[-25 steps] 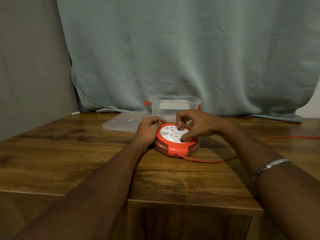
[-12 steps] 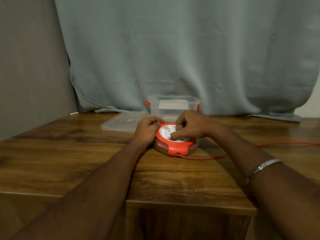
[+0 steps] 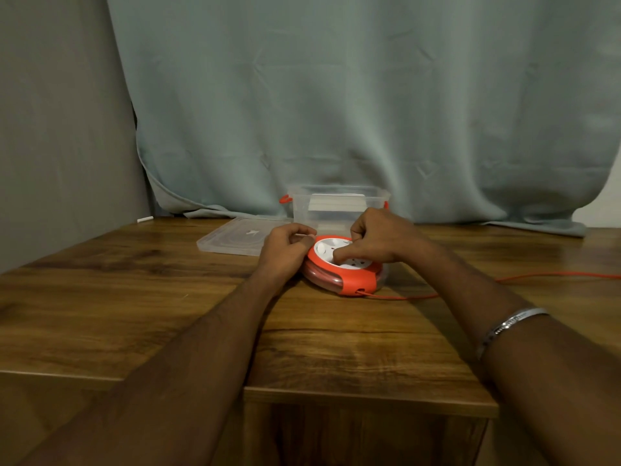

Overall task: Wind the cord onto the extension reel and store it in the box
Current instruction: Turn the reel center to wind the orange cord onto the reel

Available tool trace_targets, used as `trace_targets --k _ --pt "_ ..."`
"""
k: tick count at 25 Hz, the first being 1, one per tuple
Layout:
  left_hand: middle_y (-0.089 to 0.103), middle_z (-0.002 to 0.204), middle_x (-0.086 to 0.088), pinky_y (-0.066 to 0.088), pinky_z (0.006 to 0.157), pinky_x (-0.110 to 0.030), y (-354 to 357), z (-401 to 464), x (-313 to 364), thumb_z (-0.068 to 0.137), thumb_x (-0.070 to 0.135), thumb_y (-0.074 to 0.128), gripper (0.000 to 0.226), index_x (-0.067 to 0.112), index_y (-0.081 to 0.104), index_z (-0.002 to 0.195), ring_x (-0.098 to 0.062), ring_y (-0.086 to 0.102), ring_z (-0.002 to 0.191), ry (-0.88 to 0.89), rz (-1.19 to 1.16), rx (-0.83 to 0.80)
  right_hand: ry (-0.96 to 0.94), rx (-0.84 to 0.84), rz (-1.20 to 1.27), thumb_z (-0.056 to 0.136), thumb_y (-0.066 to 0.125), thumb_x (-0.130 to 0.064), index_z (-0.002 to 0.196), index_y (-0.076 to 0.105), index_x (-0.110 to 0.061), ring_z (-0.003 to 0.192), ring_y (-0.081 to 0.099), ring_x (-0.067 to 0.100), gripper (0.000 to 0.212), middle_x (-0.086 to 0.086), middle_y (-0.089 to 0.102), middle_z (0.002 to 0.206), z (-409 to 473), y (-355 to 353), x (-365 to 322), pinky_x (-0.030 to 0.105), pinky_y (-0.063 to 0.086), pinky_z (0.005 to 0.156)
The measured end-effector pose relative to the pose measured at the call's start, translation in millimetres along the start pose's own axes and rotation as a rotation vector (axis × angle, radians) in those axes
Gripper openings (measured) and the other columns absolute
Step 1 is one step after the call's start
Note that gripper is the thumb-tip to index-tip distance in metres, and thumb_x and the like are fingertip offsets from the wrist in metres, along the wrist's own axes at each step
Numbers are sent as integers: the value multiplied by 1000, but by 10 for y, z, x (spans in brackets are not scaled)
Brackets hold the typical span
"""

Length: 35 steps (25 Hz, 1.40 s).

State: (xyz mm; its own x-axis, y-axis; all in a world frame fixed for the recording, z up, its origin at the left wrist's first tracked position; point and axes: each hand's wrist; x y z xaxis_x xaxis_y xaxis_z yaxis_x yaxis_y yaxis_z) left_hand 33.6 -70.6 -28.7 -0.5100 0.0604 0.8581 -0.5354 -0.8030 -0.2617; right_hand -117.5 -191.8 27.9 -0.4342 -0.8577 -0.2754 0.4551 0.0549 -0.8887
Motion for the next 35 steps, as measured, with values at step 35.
trace_targets --k 35 --pt "74 100 -10 63 75 -45 15 -45 34 98 6 50 27 18 72 106 -28 73 87 -8 40 -46 -198 -226 196 69 92 -25 98 58 -16 64 57 12 46 1 69 78 -43 -86 134 34 48 64"
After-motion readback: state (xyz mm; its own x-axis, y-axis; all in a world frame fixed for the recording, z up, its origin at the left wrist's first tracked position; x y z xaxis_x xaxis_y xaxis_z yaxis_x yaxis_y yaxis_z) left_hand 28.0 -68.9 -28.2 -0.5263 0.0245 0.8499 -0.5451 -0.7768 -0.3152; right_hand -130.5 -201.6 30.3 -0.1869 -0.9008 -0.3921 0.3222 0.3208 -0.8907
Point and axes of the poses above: each hand's wrist, its own z-axis towards the middle knuckle, its own y-axis out of the palm, x = y × z
